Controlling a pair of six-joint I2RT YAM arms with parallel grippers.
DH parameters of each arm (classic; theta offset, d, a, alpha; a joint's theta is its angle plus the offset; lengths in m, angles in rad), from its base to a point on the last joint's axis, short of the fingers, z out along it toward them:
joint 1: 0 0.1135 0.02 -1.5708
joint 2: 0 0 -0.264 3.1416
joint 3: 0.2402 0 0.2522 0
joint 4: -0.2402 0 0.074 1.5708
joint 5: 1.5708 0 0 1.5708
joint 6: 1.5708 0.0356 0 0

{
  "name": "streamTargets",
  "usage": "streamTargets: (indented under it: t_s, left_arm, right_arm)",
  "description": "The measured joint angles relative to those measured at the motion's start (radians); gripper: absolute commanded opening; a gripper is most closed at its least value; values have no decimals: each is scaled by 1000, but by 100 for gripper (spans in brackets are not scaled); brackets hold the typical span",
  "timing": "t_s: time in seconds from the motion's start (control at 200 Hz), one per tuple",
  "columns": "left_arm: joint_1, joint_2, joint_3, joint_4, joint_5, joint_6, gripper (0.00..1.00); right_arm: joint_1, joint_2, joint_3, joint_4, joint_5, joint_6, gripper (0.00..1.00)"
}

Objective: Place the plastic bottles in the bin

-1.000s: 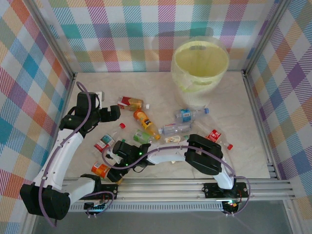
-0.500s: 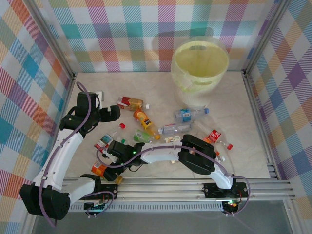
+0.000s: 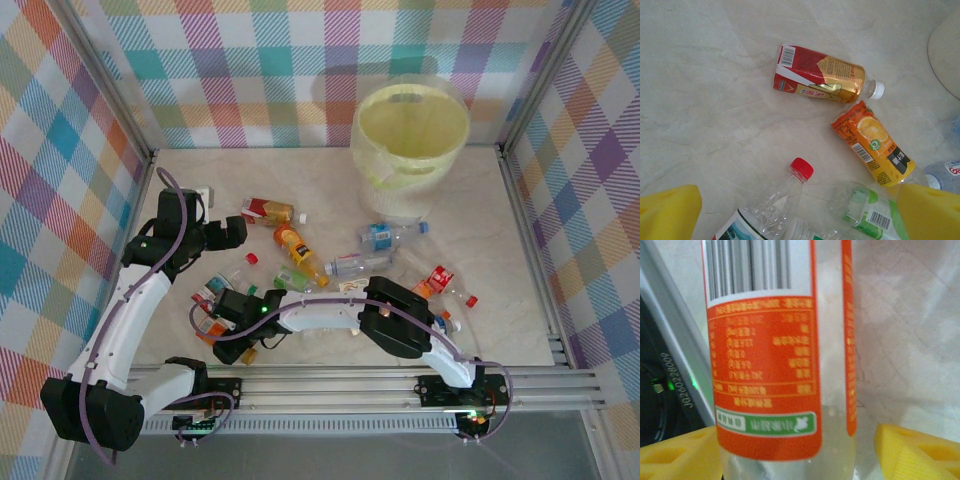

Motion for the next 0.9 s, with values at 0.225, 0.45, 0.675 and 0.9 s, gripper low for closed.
streamTargets:
  t_s: [0.225, 0.45, 0.675, 0.9]
  left_arm:
    - [0, 0, 0, 0, 0, 0, 100]
    - [0, 0, 0, 0, 1, 0, 100]
    - [0, 0, 0, 1, 14, -2, 100]
    - [0, 8, 4, 19, 22, -23, 100]
  right_arm:
    - [-1, 25, 33, -50, 49, -37, 78]
    - [-1, 40, 62, -78, 84, -80, 64]
    - [-7, 37, 49, -54, 97, -105, 61]
    - [-20, -47, -86, 10, 96, -145, 61]
